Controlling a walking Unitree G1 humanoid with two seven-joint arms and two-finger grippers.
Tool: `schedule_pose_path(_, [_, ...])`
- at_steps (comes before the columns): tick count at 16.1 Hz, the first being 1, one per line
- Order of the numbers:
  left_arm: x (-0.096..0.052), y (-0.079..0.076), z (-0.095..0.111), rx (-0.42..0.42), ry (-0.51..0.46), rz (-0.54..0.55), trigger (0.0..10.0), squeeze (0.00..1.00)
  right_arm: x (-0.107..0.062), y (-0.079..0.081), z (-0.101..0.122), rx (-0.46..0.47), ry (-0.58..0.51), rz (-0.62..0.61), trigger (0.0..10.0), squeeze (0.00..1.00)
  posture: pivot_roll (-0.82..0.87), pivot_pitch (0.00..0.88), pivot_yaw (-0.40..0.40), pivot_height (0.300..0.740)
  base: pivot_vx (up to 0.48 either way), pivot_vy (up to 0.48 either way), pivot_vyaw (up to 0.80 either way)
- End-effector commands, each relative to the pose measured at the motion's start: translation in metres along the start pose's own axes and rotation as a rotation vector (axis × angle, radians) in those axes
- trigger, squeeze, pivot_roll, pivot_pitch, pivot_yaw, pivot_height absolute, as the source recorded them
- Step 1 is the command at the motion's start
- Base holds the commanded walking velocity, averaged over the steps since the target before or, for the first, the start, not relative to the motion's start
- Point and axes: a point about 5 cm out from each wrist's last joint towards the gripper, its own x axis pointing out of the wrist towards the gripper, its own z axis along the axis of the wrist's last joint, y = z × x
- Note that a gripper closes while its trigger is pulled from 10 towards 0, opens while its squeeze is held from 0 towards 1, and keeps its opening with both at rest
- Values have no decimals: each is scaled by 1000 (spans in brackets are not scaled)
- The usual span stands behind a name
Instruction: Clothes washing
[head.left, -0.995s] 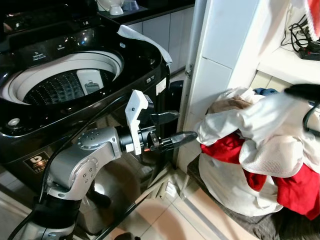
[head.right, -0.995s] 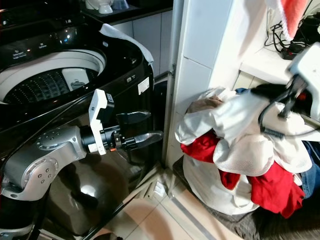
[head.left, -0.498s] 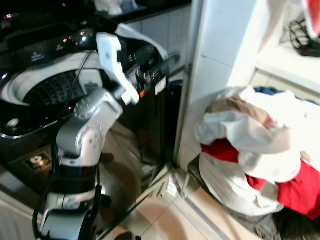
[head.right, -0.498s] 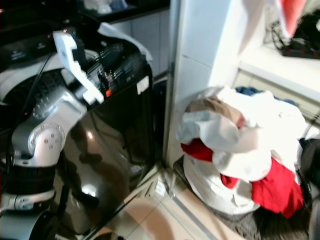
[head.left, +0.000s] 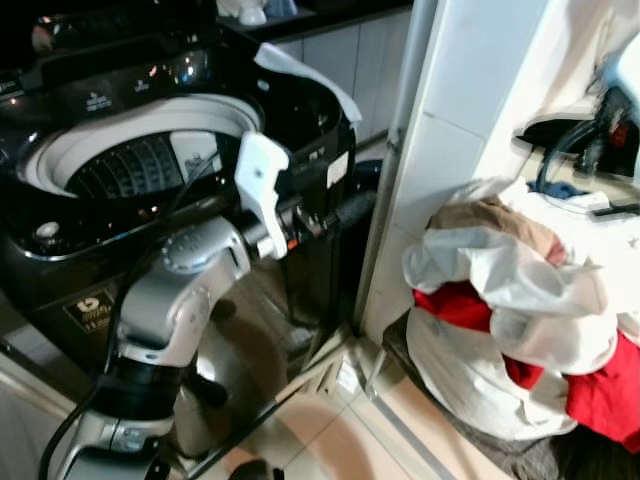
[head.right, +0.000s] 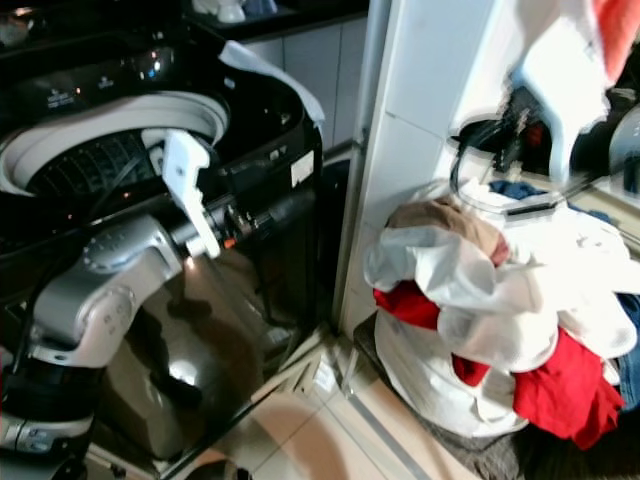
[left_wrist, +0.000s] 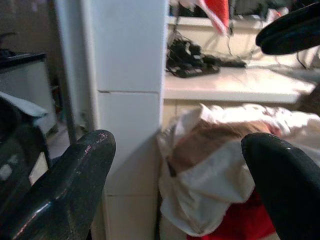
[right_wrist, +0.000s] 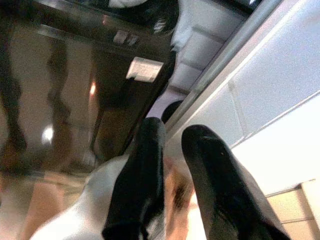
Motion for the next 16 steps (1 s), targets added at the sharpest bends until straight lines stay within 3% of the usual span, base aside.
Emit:
schedule_pose_path(1, [-1, -4, -5, 23, 27, -30, 10000, 0, -2, 8, -2, -22, 24, 52, 10000, 1000, -24, 0, 13, 740, 0, 0, 0])
schedule_pose_path(4, [-3, -12, -12, 31, 62, -90, 10000, 0, -8, 14, -16, -5, 73, 88, 10000, 1000, -27, 0, 15, 740, 0, 0, 0])
schedule_pose_path(10, [-3, -18, -14, 24, 68, -149, 10000, 0, -17, 21, -22, -15, 93, 147, 10000, 1000, -39, 0, 24, 740, 0, 0, 0])
schedule_pose_path(16, [-9, -32, -23, -11, 139, -277, 10000, 0, -9, 25, -41, -71, 180, 147, 10000, 1000, -44, 0, 32, 740, 0, 0, 0])
